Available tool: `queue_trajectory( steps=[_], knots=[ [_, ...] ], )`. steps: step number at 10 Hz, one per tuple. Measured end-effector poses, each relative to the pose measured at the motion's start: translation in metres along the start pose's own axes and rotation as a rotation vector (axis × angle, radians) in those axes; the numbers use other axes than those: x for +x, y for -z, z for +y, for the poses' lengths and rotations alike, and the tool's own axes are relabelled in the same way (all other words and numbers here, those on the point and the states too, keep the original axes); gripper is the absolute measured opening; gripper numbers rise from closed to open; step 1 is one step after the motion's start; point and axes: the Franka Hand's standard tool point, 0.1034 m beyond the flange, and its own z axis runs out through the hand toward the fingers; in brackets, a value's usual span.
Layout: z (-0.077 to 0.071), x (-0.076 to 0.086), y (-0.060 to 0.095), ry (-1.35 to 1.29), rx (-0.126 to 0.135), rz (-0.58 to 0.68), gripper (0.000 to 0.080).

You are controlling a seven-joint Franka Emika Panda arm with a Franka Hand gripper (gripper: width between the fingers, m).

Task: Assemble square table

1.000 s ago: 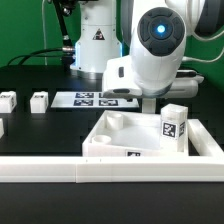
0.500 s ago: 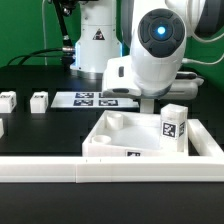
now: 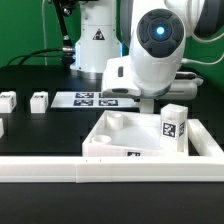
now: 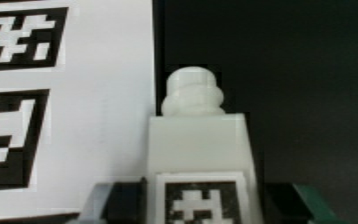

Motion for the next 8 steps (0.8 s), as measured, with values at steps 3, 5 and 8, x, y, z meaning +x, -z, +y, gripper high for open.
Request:
queue_trajectory(
  steps=[3,5,8],
  knots=[
    [0.006,-0.014,0.032,0.045,0.035,0.012,0.0287],
    [0.007,-0.022,0.06,0.05,0.054,0.054,0.0288],
    [0.007,-0.02,0.063,0.051,0.053,0.091,0.0288]
  ],
)
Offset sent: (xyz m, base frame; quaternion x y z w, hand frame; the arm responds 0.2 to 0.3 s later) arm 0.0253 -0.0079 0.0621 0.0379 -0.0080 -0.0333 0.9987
